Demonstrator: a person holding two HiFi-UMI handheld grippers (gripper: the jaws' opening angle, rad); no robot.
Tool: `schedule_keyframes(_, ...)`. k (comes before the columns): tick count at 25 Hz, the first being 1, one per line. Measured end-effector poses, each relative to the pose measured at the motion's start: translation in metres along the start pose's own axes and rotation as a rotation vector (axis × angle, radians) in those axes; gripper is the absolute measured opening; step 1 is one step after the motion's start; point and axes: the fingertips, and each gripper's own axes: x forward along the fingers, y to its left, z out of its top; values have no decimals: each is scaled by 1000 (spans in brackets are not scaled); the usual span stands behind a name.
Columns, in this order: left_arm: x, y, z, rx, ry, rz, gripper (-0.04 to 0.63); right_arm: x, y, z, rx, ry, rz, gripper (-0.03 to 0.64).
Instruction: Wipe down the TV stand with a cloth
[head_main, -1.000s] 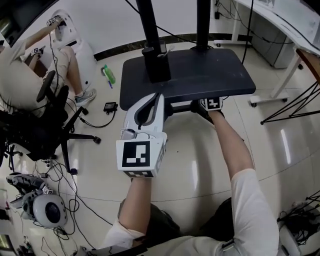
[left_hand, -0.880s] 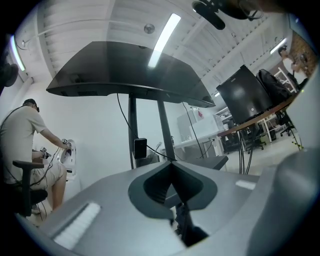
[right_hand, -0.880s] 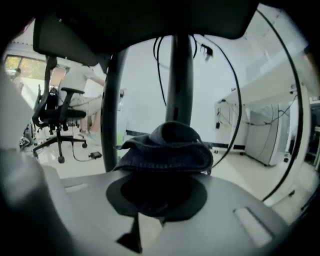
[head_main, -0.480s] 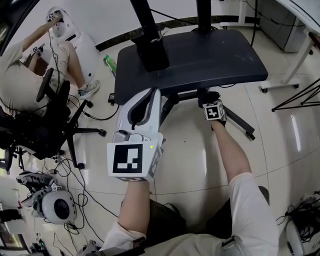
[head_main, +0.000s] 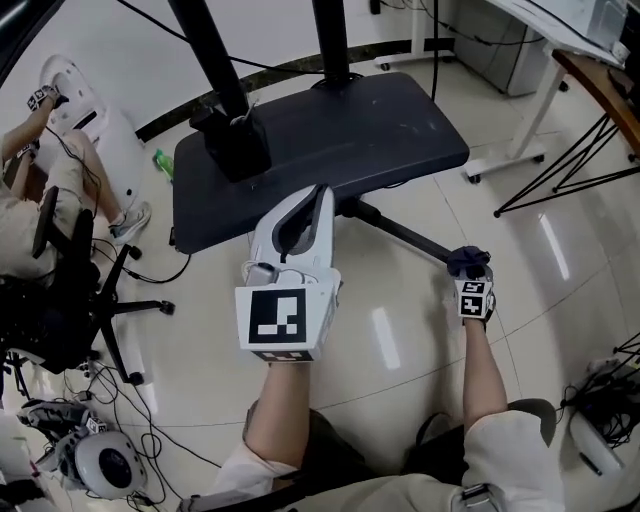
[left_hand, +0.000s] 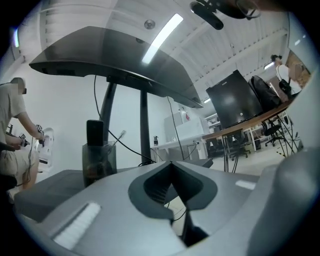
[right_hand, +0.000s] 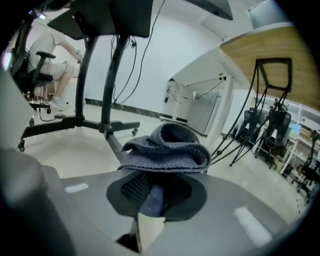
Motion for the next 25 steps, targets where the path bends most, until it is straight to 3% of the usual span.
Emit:
schedule_keyframes(3,16,-17,9,22,-65,-21,115,-51,-6,103,49,-218,16,60)
schedule_keyframes(6,19,-30,13,30,-18,-12,115,-173,13,254,70,-420,99,61)
schedule_keyframes(7,17,-31,14,32,-3,-3,115,-221,25,304,53,-505,139,60)
schedule_keyframes(9,12,-22,26,64,-62,25,115,-299,54,385,-9,-663,208,60)
schedule_keyframes(11,1,-7,32,65,-64,78,115,-347,76,437,-50,-752,246,60)
schedule_keyframes(13,-15,4,28,43,9,140,115,-372,82,467,-20,-802,257,61)
schedule_keyframes(15,-21,10,32,68,-5,182,115,-389,81,491,23,-849,264,60)
schedule_keyframes(19,-12,27,54,24,110,203,115,-395,90,545,60,-841,300,61)
schedule_keyframes(22,-7,55,108,20,132,204,116,-410,108,607,75,-868,327,60)
schedule_keyframes(25,-17,85,202,22,138,226,117,-457,120,679,68,-860,364,60)
